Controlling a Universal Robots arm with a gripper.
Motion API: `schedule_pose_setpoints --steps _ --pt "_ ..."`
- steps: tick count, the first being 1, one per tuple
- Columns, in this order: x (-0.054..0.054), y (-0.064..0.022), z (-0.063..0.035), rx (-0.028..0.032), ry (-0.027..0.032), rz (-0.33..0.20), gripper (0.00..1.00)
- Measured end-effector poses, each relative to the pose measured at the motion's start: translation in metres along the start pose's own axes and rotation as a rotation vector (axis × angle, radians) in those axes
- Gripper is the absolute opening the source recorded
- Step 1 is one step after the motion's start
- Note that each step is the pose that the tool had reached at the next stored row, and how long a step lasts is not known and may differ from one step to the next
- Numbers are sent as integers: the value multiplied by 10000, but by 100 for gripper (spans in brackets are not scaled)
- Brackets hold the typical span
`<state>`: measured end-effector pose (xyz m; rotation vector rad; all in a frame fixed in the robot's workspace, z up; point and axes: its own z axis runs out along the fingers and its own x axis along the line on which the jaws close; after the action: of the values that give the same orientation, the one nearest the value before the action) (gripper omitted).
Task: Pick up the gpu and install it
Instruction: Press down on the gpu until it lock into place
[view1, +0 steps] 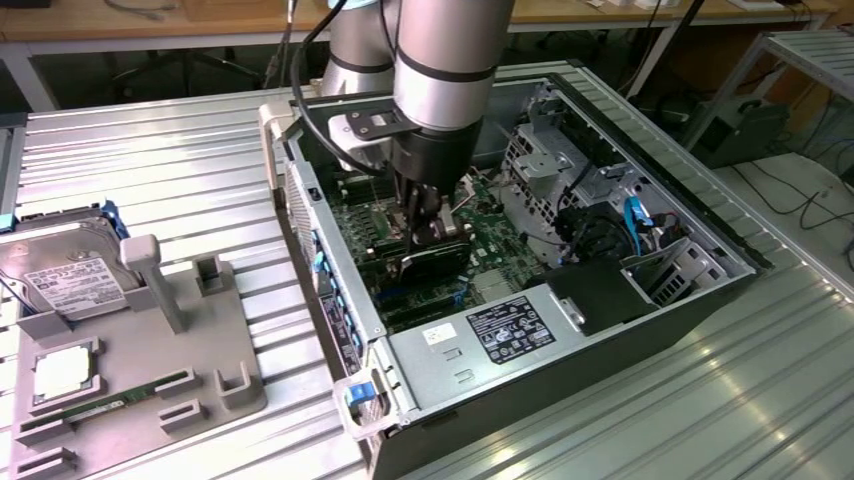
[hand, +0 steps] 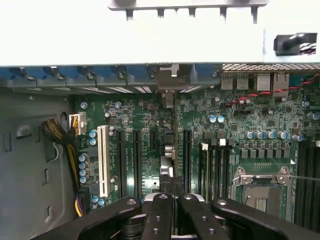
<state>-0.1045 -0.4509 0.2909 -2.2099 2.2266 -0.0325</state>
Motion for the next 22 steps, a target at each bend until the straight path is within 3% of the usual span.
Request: schedule_pose_setpoints --steps 3,12,19,20,21,22 --pt "0 9 -17 1 -2 2 11" --pt "-6 229 -103 1 8 -1 11" --pt "-17 258 -175 1 23 0 11" --pt "-17 258 -176 -9 22 -1 11" --pt "-17 258 -175 -58 19 -1 11" --pt "-17 259 -176 -142 21 -1 11"
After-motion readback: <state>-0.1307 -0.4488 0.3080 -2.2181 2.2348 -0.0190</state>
